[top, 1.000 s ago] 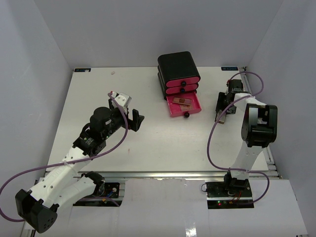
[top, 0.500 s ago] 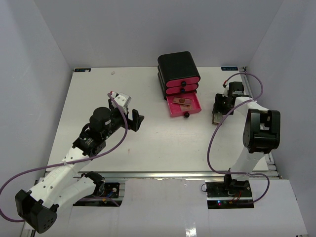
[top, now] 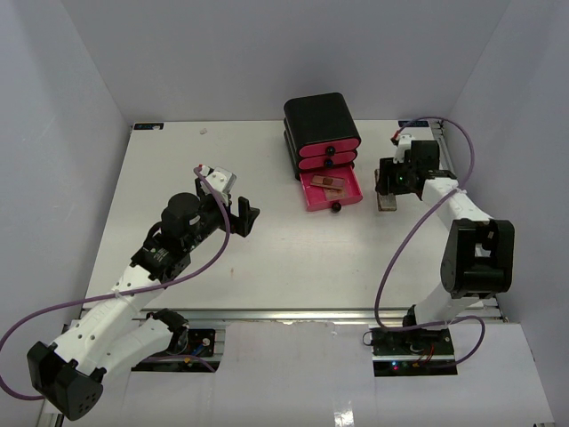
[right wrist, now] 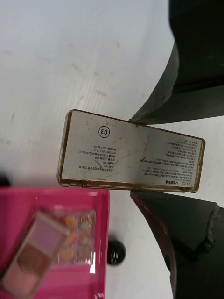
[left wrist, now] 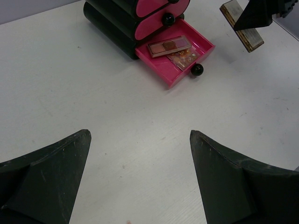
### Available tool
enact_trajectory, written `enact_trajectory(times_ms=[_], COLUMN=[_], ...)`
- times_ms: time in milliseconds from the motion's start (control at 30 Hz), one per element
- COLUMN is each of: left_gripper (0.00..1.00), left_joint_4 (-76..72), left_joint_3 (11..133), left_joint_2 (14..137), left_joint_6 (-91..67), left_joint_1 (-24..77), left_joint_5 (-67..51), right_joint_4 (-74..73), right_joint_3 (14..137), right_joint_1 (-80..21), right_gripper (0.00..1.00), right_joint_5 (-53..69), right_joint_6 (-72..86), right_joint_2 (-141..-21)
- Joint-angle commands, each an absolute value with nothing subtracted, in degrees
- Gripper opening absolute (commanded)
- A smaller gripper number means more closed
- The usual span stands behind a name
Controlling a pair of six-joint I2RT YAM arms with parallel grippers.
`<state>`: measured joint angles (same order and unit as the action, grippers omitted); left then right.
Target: Organize the makeup
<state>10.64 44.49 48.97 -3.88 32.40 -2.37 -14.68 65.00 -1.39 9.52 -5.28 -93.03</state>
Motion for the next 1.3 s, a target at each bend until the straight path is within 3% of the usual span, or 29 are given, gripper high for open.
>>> enact_trajectory(times_ms=[0,433,833,1267], left_gripper=[0.98,0.98,0.98,0.98], left_joint_4=[9.63,9.51,9.58,9.55], left_joint_3=[44.16,44.03,44.03,44.12], left_joint_2=[48.97,50.07,50.53,50.19], left_joint_6=[-3.69,-3.52,-3.52,-3.58], left_joint_1=[32.17,31.74,31.29,31.20], left_joint_5=[-1.75,-0.97,-1.23,-1.32], right_joint_4=[-12.03,-5.76,-0.71,-0.70], right_joint_3=[69.01,73.09,71.44,68.99], right_joint_1=[-9.89,-31.25,-32.87,-32.70], right_gripper=[0.21,0.21,0.22,0.25], right_joint_5=[10.54,-4.64,-8.34,-7.71], right_joint_6=[-14.66,-39.83,-57.07,-61.58], right_joint_2=[-89.78,-92.28,-96.08,-99.47])
